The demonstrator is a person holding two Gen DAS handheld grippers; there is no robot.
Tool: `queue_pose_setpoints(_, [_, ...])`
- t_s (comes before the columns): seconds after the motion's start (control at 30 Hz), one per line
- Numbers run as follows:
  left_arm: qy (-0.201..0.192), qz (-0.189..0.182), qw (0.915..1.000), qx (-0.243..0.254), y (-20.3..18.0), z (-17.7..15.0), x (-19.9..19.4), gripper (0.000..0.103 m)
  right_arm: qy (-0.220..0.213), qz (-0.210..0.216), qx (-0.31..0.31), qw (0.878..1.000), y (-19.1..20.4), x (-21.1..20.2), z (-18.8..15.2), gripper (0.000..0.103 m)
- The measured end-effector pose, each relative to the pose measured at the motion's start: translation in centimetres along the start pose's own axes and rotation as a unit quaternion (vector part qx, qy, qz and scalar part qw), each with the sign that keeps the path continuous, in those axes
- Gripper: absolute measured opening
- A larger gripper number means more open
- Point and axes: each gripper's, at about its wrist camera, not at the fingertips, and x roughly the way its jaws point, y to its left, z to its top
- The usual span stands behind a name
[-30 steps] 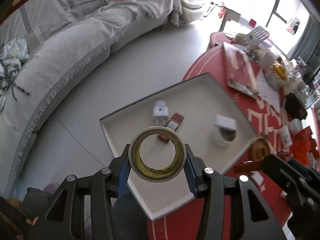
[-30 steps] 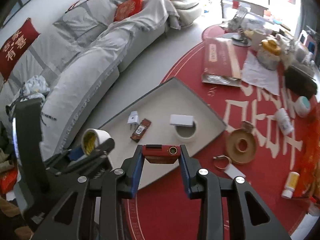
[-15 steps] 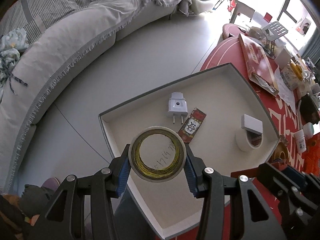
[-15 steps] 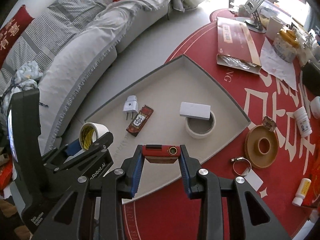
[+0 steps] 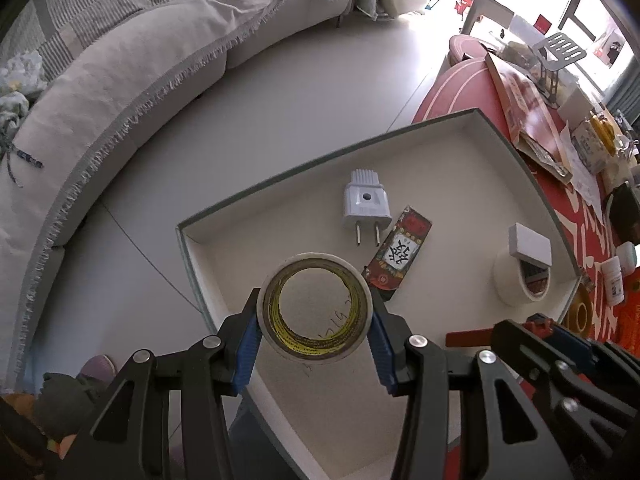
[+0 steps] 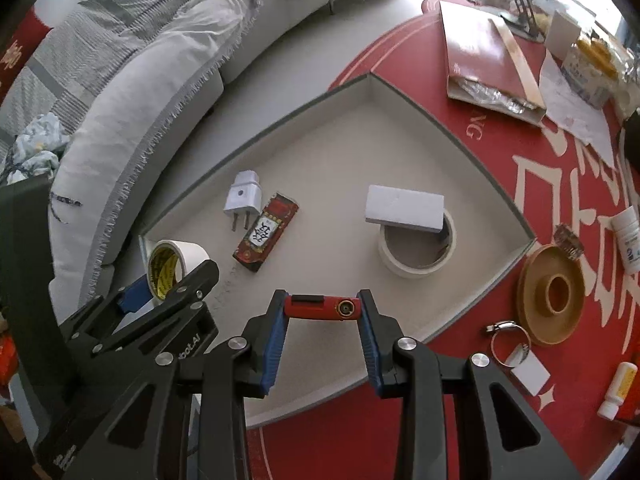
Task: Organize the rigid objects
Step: 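Open the left tool to drop the tape roll while the right tool drops the red box into the tray, then withdraw both open tools from the tray back over the table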
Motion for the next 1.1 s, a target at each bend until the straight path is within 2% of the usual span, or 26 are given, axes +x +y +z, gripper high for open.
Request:
queue_pose_setpoints(0.13, [0.001,-0.008,0.9999,0.009,0.0,0.0,0.7,0.052,-0.002,-0.005,-0.01,1.0,0.3,1.0,0.5,0.036])
queue_pose_setpoints(0.17, [-0.001,-0.008,0.9999,0.012,0.0,0.0,0.7,0.056,-0.001,-0.008,-0.014,1.0,0.4,1.2,0.6,0.036])
queue_pose_setpoints(0.23, [-0.008,0.001,0.9999,0.01,0.3,-0.1,0.6,0.071,0.0,-0.008,-0.016,1.0,0.3,1.4,0.8,0.038])
queue_pose_setpoints(0.27, [-0.009,0.008,0.9999,0.004,0.6,-0.1,0.5,0.082,0.0,-0.009,-0.015,1.0,0.2,1.5,0.8,0.041])
queue_pose_setpoints(0.3, [-0.011,-0.001,0.9999,-0.006,1.2,-0.1,0.4,0.084,-0.003,-0.016,-0.011,1.0,-0.1,1.3,0.8,0.053])
queue_pose_setpoints(0.33, [-0.011,-0.013,0.9998,-0.011,1.5,0.0,0.4,0.086,-0.009,-0.023,-0.006,1.0,-0.5,1.1,0.7,0.071])
queue_pose_setpoints(0.37, [-0.011,-0.024,0.9995,-0.015,1.7,0.1,0.3,0.091,-0.017,-0.027,0.003,1.0,-1.1,0.9,0.7,0.081])
queue_pose_setpoints(0.4, [-0.016,-0.029,0.9993,-0.016,1.7,0.1,0.0,0.099,-0.023,-0.025,0.011,0.999,-1.5,0.6,0.6,0.096])
queue_pose_setpoints(0.43, [-0.025,-0.03,0.9992,-0.013,1.6,0.0,-0.6,0.103,-0.03,-0.011,0.023,0.999,-2.1,0.2,0.5,0.098])
queue_pose_setpoints(0.57, [-0.068,-0.038,0.997,-0.005,1.4,-1.0,-3.5,0.103,-0.049,0.035,0.039,0.997,-2.8,-1.7,-0.1,0.098])
queue_pose_setpoints(0.67, [-0.095,-0.052,0.9939,-0.02,2.5,-3.1,-6.1,0.103,-0.07,0.095,0.047,0.992,-2.9,-4.3,-1.4,0.102])
queue_pose_setpoints(0.8, [-0.101,-0.069,0.9915,-0.045,5.0,-6.7,-8.4,0.103,-0.102,0.207,0.075,0.97,-2.6,-8.1,-3.6,0.102])
queue_pose_setpoints(0.87, [-0.093,-0.072,0.9911,-0.061,6.3,-8.8,-9.1,0.103,-0.104,0.295,0.098,0.945,-2.2,-9.4,-4.7,0.102])
queue_pose_setpoints(0.93, [-0.087,-0.071,0.9913,-0.068,7.3,-10.6,-9.7,0.103,-0.093,0.363,0.138,0.917,-2.1,-9.8,-5.6,0.102])
queue_pose_setpoints(1.03, [-0.081,-0.07,0.992,-0.067,7.7,-13.1,-10.3,0.103,-0.075,0.421,0.187,0.885,-1.5,-9.6,-7.0,0.102])
queue_pose_setpoints(1.1, [-0.069,-0.073,0.9929,-0.063,7.8,-14.4,-10.2,0.103,-0.074,0.444,0.198,0.871,-0.9,-9.6,-7.6,0.102])
